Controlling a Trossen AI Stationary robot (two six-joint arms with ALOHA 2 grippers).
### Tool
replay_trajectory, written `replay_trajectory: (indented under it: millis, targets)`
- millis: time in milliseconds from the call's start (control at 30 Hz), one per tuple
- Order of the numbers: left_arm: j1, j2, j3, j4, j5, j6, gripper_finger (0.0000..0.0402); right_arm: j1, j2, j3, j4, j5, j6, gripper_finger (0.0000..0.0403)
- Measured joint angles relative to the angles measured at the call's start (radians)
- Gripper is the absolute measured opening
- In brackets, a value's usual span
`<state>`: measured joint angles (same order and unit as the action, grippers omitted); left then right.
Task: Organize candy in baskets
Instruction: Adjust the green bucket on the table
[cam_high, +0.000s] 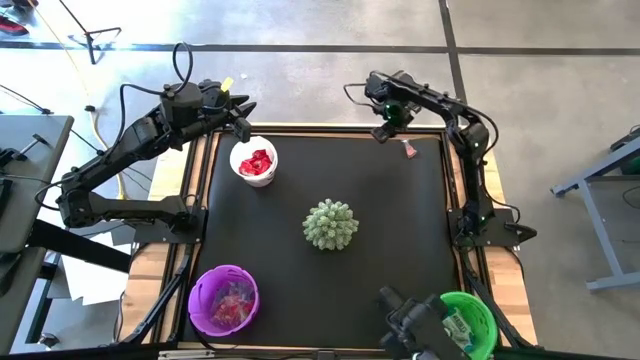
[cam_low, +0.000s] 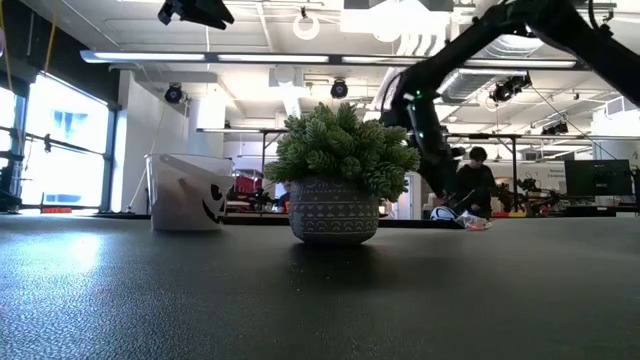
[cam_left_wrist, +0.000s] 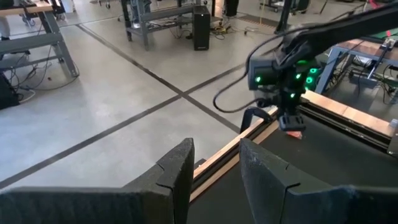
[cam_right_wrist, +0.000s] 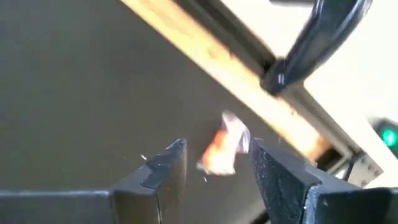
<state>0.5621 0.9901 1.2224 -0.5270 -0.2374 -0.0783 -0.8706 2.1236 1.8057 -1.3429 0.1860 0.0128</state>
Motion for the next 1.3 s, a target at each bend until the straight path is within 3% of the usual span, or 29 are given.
replay_trajectory:
  millis: [333, 600, 800, 1000, 1300]
  targets:
    - [0.000, 0.000, 0.000, -0.001, 0.023, -0.025, 0.0113, -0.039, 0.040, 0.000, -0.053, 0.003, 0.179, 0.0176]
    - [0.000, 0.000, 0.000, -0.006, 0.026, -0.025, 0.0113, -0.024, 0.040, 0.003, -0.124, 0.002, 0.189, 0.0176]
    - [0.000, 0.000, 0.000, -0.018, 0.026, -0.007, 0.0113, 0.005, 0.038, 0.084, -0.124, 0.028, 0.183, 0.0176]
    - [0.000, 0.000, 0.000, -0.073, 0.026, -0.007, 0.0113, -0.038, 0.038, 0.143, -0.138, 0.042, 0.220, 0.0176]
    - [0.000, 0.000, 0.000, -0.106, 0.026, -0.007, 0.0113, -0.045, 0.038, 0.276, -0.013, -0.013, 0.219, 0.0176]
